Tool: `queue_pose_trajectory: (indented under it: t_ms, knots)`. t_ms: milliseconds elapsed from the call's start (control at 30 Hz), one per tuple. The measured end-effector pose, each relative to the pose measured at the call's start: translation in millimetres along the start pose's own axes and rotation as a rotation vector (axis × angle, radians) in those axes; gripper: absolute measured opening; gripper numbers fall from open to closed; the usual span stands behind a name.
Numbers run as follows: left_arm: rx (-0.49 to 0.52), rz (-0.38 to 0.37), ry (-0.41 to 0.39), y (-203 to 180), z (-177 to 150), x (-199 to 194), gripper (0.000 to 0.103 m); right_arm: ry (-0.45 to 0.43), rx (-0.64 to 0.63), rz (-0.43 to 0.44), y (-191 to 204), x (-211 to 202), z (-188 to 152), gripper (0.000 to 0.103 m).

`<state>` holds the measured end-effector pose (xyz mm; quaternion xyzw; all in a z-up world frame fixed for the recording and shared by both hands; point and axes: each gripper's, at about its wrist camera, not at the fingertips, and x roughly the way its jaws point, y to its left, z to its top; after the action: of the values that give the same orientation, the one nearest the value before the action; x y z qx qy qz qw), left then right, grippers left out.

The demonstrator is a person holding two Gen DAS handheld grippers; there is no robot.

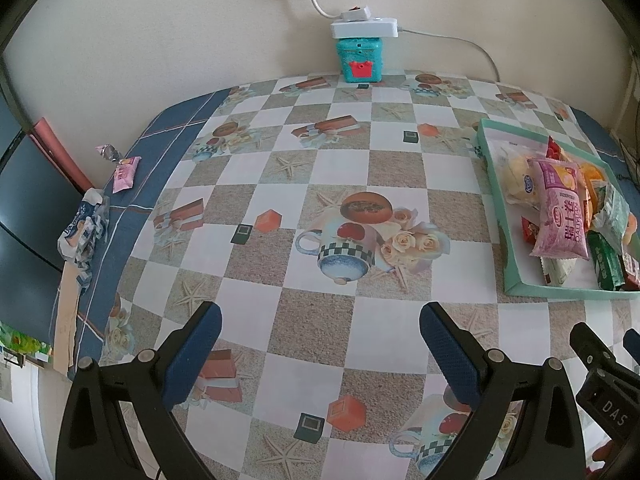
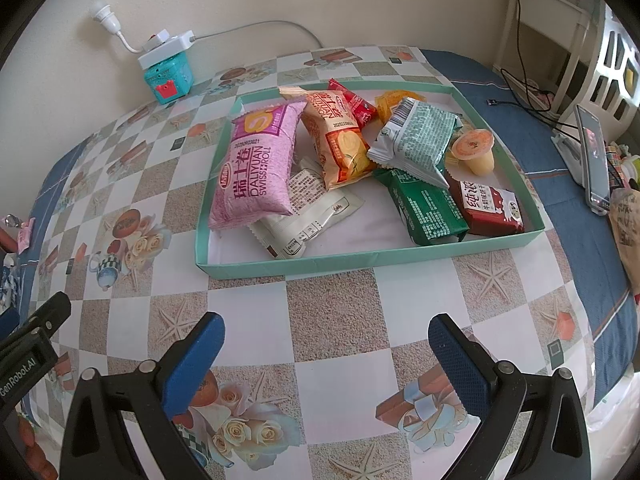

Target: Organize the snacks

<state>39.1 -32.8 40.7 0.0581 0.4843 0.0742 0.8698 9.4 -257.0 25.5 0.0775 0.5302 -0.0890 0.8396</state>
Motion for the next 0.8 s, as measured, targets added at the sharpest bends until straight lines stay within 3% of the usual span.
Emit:
queue_pose_trajectory:
  t_ms: [800]
  knots:
    - [-0.008,0.002,-0.003,2.5,0.1,-1.3,0.099,0.000,0.001,-0.001,0.5,-0.2,0.0,0.103]
